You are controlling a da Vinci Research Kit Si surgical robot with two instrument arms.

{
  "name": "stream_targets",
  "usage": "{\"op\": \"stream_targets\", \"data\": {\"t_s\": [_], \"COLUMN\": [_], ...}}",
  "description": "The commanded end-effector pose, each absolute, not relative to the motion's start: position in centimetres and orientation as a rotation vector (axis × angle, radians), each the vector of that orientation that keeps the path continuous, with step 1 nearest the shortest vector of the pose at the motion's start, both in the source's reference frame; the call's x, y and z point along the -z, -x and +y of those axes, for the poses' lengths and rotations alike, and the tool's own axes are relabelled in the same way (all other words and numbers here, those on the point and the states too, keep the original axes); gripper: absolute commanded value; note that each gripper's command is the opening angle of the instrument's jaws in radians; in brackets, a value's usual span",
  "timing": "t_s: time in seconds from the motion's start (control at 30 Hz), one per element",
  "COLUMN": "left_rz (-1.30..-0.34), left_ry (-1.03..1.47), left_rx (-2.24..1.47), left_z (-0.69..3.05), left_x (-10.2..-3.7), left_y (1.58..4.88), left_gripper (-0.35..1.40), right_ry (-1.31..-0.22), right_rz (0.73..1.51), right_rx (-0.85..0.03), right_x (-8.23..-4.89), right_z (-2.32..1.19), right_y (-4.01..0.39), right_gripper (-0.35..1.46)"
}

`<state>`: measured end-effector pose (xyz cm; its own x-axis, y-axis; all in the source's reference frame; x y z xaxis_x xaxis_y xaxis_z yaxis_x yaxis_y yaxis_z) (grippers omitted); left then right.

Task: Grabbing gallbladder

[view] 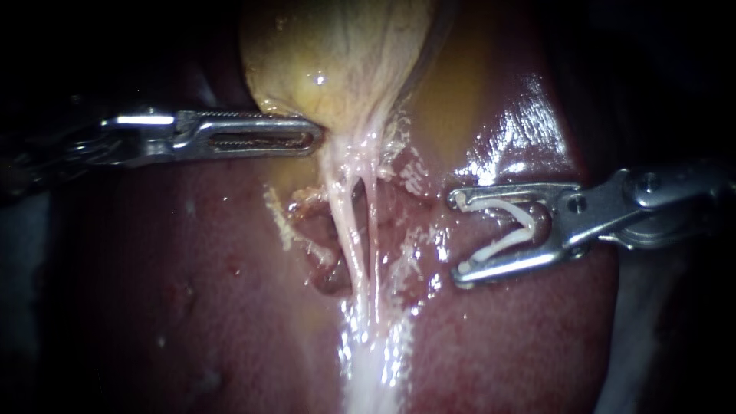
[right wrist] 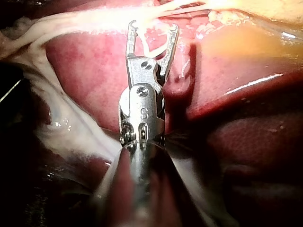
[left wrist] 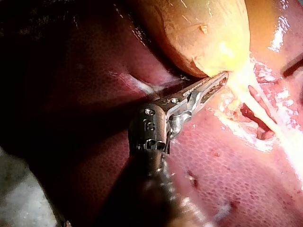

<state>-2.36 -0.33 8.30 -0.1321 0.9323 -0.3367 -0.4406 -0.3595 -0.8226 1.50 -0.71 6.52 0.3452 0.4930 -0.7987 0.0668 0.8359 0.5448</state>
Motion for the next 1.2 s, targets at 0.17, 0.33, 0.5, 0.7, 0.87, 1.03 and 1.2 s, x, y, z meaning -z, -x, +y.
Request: {"op": "stream_targets", "data": {"t_s": [0.17,0.33,0.5,0.7,0.87,1.03,1.2], "left_rz": [-0.698,-0.706,-0.719,-0.735,-0.737,-0.744,-0.744], "left_ry": [1.064,1.062,1.061,1.059,1.055,1.052,1.05], "left_rx": [-1.704,-1.701,-1.7,-1.698,-1.692,-1.686,-1.684], "left_z": [-0.38,-0.42,-0.42,-0.36,-0.3,-0.26,-0.28], "left_x": [-8.24,-8.15,-7.99,-7.81,-7.65,-7.5,-7.42], "left_y": [2.35,2.28,2.16,1.97,1.9,1.88,1.9], "left_gripper": [-0.35,-0.35,-0.35,-0.35,-0.35,-0.35,-0.35], "right_ry": [-0.544,-0.544,-0.544,-0.544,-0.544,-0.544,-0.544], "right_rz": [1.2,1.2,1.2,1.2,1.2,1.2,1.2], "right_rx": [-0.295,-0.295,-0.295,-0.295,-0.295,-0.295,-0.296], "right_x": [-6.52,-6.52,-6.53,-6.53,-6.53,-6.53,-6.54], "right_z": [-0.71,-0.71,-0.7,-0.71,-0.7,-0.7,-0.7], "right_y": [-1.5,-1.5,-1.5,-1.5,-1.5,-1.5,-1.5], "right_gripper": [0.5,0.5,0.5,0.5,0.5,0.5,0.5]}}
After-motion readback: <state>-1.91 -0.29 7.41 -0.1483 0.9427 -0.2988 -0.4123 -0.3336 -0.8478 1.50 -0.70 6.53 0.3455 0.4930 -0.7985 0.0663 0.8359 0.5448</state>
